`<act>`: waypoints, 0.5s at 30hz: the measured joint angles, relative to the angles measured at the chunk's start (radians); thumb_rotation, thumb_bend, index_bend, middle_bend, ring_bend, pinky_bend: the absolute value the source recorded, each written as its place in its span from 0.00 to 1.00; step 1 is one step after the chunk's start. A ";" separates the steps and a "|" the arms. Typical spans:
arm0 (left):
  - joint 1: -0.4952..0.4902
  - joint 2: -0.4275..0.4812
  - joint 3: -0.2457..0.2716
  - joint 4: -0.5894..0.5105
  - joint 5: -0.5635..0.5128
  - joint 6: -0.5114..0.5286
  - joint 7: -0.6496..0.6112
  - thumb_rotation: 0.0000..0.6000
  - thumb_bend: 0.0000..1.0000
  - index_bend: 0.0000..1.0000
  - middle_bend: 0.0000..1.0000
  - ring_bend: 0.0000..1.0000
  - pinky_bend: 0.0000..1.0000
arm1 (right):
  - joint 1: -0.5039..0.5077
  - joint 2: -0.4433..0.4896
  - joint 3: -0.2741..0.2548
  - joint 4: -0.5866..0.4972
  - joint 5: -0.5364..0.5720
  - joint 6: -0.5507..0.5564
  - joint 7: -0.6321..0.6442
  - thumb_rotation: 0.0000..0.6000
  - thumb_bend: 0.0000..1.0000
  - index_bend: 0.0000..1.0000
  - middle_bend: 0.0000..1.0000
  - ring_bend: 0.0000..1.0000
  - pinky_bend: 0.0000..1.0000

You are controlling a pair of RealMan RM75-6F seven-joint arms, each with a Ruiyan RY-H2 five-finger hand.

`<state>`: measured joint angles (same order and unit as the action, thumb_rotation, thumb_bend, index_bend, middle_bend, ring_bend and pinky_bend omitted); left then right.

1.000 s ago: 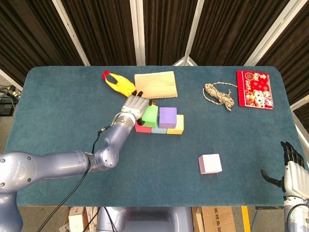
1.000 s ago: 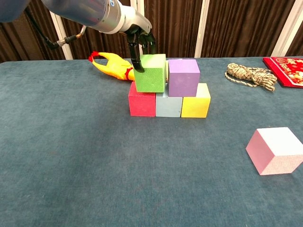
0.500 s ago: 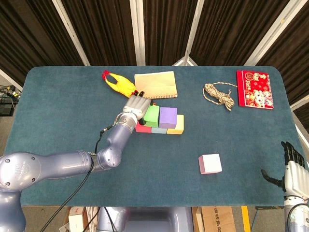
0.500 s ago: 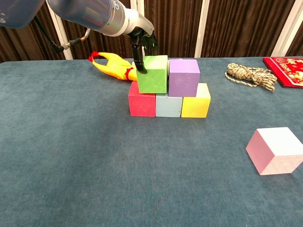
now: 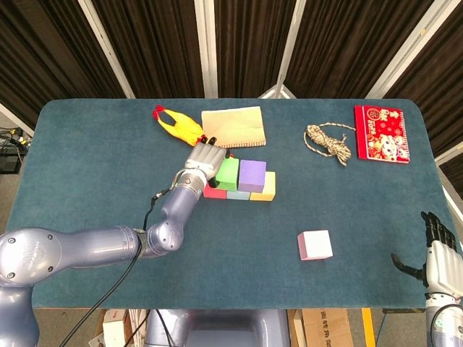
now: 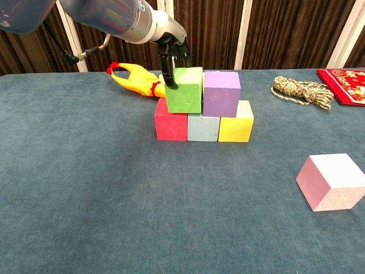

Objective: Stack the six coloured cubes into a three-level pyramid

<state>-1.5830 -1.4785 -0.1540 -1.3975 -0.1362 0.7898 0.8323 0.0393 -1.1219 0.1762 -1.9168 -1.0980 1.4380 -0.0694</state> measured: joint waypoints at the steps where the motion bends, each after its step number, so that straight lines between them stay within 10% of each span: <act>1: 0.000 -0.001 0.000 0.001 -0.002 0.000 0.003 1.00 0.43 0.33 0.27 0.02 0.00 | 0.000 0.000 0.000 0.000 0.000 0.000 0.000 1.00 0.25 0.06 0.03 0.00 0.00; 15: 0.007 -0.016 -0.010 0.016 -0.001 0.010 0.029 1.00 0.43 0.33 0.27 0.02 0.00 | 0.002 -0.003 0.001 0.004 0.004 -0.002 -0.002 1.00 0.25 0.06 0.03 0.00 0.00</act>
<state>-1.5761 -1.4944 -0.1643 -1.3819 -0.1370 0.8002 0.8614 0.0417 -1.1250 0.1775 -1.9126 -1.0938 1.4361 -0.0717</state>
